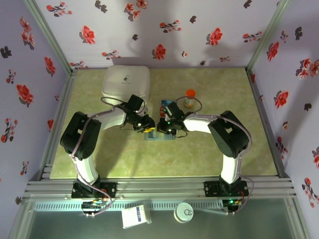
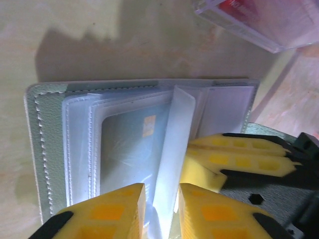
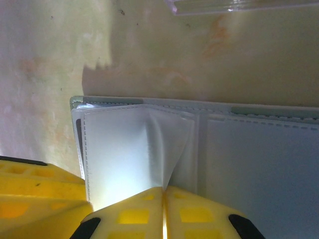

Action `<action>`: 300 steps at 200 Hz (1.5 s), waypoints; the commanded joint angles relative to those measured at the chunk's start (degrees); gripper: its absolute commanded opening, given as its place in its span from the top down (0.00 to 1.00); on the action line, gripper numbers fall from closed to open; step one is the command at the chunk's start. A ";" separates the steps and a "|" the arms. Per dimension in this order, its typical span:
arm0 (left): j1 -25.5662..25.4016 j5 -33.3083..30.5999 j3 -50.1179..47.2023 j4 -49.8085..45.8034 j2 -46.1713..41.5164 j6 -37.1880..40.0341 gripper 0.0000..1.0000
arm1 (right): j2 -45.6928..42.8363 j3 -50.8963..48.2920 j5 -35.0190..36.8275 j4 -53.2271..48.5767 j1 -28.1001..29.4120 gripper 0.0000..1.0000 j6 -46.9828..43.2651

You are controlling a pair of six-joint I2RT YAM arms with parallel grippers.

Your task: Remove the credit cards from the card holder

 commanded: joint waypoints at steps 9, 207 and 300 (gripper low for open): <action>-0.72 1.37 0.34 0.68 1.40 -0.43 0.82 | -0.73 -1.44 0.09 -0.56 -0.42 0.91 0.28; -2.79 1.43 4.83 -2.19 -0.27 -0.86 0.85 | -10.99 -3.91 5.41 -5.54 -2.93 0.77 -1.14; -6.13 1.20 10.39 -2.90 4.17 -1.49 0.73 | -20.19 -9.36 9.22 -6.98 -6.16 0.76 -1.36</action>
